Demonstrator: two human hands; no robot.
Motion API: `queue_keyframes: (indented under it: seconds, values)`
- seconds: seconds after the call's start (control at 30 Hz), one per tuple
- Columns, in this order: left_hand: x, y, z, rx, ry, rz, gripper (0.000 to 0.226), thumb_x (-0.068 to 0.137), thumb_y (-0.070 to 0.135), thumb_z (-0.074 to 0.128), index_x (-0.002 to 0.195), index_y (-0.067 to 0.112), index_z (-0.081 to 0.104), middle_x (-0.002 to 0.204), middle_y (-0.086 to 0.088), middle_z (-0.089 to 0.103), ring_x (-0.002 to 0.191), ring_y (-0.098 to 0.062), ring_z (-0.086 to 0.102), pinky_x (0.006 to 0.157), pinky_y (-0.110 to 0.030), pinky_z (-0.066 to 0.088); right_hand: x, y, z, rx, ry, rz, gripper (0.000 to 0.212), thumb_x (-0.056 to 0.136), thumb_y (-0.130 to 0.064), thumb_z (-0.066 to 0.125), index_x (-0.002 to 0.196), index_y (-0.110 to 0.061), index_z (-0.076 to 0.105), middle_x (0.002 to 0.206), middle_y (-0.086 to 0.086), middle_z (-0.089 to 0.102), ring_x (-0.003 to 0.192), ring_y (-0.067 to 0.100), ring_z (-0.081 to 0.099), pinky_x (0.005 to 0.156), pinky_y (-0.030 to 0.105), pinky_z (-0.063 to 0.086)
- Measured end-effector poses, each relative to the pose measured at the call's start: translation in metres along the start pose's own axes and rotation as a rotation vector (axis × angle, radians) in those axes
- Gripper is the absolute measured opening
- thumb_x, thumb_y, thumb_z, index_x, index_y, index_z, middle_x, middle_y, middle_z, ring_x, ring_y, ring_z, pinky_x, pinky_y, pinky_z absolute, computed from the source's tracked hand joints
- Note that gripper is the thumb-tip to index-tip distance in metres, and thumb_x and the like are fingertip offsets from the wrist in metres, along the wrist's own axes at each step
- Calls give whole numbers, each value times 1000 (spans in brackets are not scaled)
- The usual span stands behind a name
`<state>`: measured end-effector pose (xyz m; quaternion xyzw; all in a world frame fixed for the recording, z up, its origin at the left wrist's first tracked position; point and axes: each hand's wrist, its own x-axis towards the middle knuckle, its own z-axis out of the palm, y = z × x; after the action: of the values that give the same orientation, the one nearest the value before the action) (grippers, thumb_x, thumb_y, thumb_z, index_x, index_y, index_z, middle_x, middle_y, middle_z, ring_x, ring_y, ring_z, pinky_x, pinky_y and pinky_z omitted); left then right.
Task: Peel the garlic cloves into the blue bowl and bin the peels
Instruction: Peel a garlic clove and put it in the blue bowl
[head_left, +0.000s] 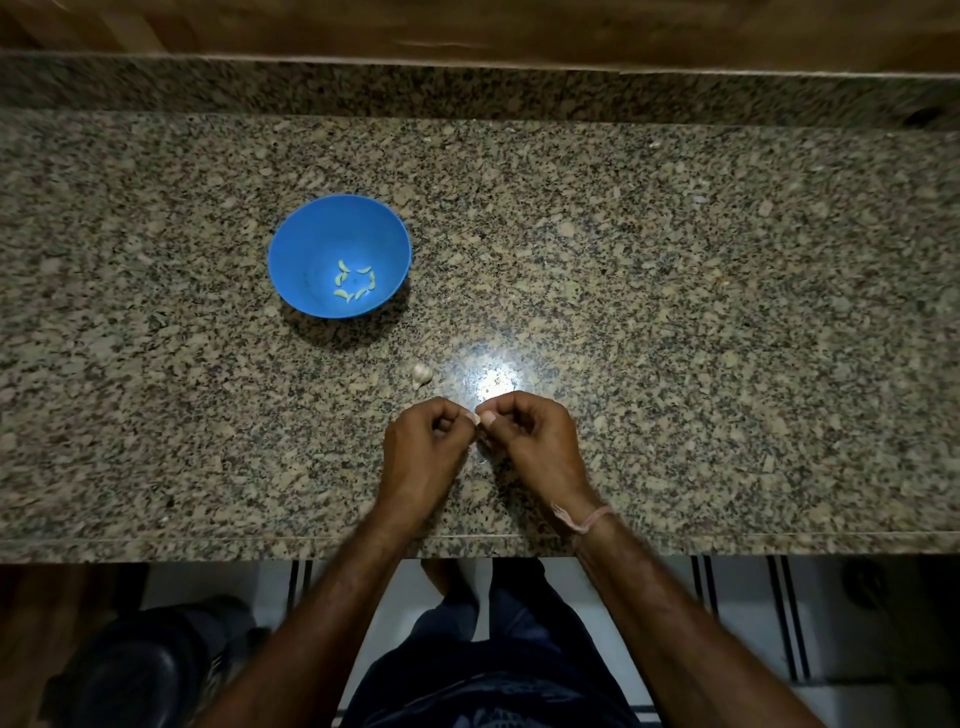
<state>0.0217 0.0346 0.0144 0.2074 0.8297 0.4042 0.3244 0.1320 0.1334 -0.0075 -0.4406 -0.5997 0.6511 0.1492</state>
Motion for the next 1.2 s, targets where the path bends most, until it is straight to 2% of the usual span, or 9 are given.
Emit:
queue_keyframes:
  seconds: [0.13, 0.2, 0.3, 0.47, 0.6, 0.8, 1.03, 1.1, 1.2]
  values:
    - [-2, -1, 3, 81, 84, 27, 12, 93, 25, 71, 85, 17, 68, 74, 7, 68, 69, -7, 63, 53, -10, 40, -5, -1, -1, 224, -30, 127, 9, 98, -3, 68, 103, -1, 76, 96, 24, 76, 84, 29, 71, 88, 52, 61]
    - [-1, -3, 3, 98, 130, 33, 16, 91, 26, 75, 85, 15, 64, 75, 5, 66, 68, -7, 61, 55, -16, 42, -5, 0, -3, 297, -13, 166, 9, 98, -1, 68, 104, -1, 75, 98, 26, 75, 86, 30, 71, 89, 51, 61]
    - [-1, -7, 3, 120, 144, 71, 12, 93, 26, 73, 86, 18, 67, 73, 7, 66, 68, -5, 60, 57, -23, 43, -3, 3, -5, 294, 9, 170, 9, 97, 0, 69, 103, -1, 76, 97, 27, 75, 85, 30, 71, 87, 49, 62]
    - [-4, -7, 6, 42, 57, 154, 13, 100, 23, 64, 107, 23, 75, 94, 12, 74, 87, 3, 66, 70, -15, 51, 0, 7, 1, 272, 3, 154, 8, 96, -4, 71, 101, 1, 75, 94, 29, 73, 80, 29, 69, 84, 47, 60]
    - [-4, -7, 6, 73, 76, 178, 11, 97, 25, 68, 88, 26, 74, 75, 12, 71, 72, -1, 65, 60, -18, 48, 0, 7, 3, 214, -7, 132, 9, 97, -7, 71, 101, -1, 75, 92, 23, 76, 80, 26, 71, 80, 41, 61]
    - [-1, -6, 7, -21, 99, 1, 15, 98, 28, 67, 85, 23, 74, 76, 8, 72, 75, -7, 67, 65, -24, 49, 0, 3, -3, -44, 10, -111, 23, 96, 3, 66, 109, -12, 78, 107, -2, 79, 99, 13, 74, 82, 29, 63]
    - [-1, -5, 8, 19, 72, 18, 31, 103, 33, 59, 75, 24, 70, 69, 7, 69, 68, -9, 66, 61, -29, 48, 2, 1, 4, 1, -15, -93, 7, 95, -3, 71, 95, -7, 77, 87, 6, 79, 85, 24, 77, 79, 42, 65]
    - [-2, -6, 7, 23, 79, 36, 23, 103, 29, 59, 84, 24, 69, 74, 9, 69, 71, -6, 64, 61, -27, 48, 1, 0, 3, 26, -4, -65, 7, 96, -4, 71, 96, -7, 77, 86, 9, 79, 83, 29, 76, 77, 44, 65]
    - [-2, -5, 6, -63, 55, 51, 5, 100, 21, 66, 99, 22, 71, 89, 13, 73, 82, 3, 67, 68, -12, 50, 1, 0, 2, 72, -12, -28, 8, 95, -6, 72, 98, -8, 79, 90, 10, 79, 89, 34, 75, 81, 51, 64]
